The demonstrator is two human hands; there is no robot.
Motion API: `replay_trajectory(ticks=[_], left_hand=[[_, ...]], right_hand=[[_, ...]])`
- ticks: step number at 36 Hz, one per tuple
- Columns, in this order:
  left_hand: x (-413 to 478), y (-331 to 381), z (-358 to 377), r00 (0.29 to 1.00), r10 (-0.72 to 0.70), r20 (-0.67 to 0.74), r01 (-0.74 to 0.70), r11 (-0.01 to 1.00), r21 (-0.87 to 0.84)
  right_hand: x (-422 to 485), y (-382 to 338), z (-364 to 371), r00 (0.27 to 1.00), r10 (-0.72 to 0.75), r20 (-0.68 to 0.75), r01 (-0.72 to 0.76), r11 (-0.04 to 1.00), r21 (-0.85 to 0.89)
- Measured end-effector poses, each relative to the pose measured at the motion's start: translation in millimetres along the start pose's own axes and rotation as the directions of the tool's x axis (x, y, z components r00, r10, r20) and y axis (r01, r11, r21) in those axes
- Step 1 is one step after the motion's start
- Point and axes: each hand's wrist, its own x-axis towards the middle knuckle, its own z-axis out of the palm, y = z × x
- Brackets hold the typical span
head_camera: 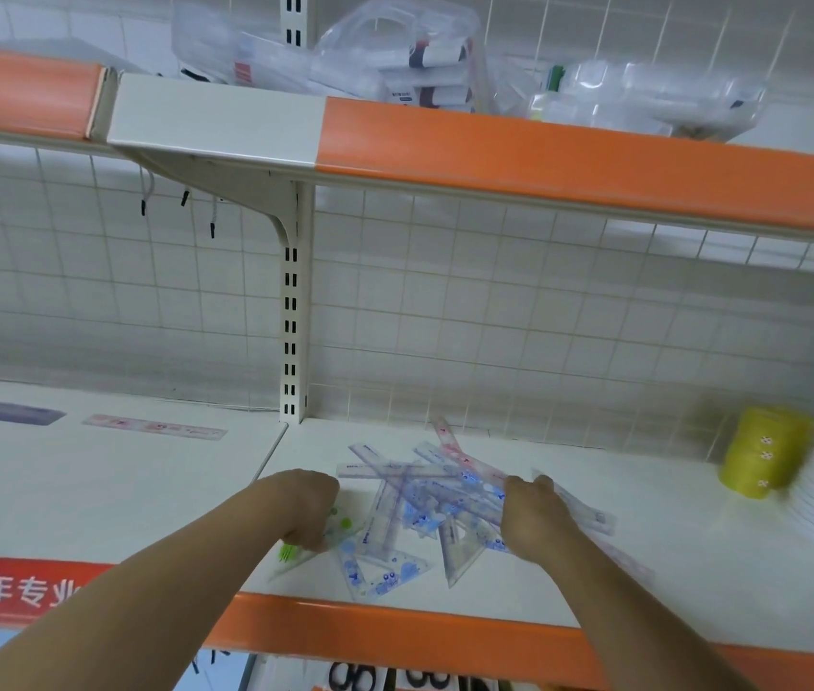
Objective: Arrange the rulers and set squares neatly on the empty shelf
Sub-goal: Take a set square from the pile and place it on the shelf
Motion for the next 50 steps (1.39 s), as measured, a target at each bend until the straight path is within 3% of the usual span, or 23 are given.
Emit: replay_trajectory(ticks=[6,11,17,23,29,41,50], left_hand=[[0,0,0,0.998,-0.047,0.041,0.052,0.989,-0.135],[-6,-2,-8,0.996,-0.014,0.083,0.02,0.997,-0.072],[-6,-6,-7,1.0,-0.003,-0.001,0.003,0.999,0.032],[-2,-18,-3,0.986,-0.071,-0.153,0.074,0.997,0.02],[-3,-19,-2,0.97,-0.065,-0.236,0.05,0.996,-0.069],[-14,-18,-7,0.95,-0.108,-0.295,0.074,0.989,-0.124],[-16,-14,1,0.955,-0.075,-0.287,0.058,0.996,-0.067]], right_hand=[[-2,3,-3,1.0,0.007,0.006,-0.007,0.998,-0.067],[-7,5,-5,0.999,0.041,-0.029,-0.043,0.997,-0.059],[-13,5,-11,0.994,0.076,-0.079,-0.084,0.99,-0.109],[-16,3,-19,0.991,0.1,-0.09,-0.111,0.987,-0.118],[-19,0,-23,0.986,0.111,-0.128,-0.123,0.988,-0.093],[-23,-6,-25,0.985,0.063,-0.16,-0.07,0.997,-0.04],[-29,-6,-18,0.983,-0.089,-0.16,0.075,0.993,-0.092]])
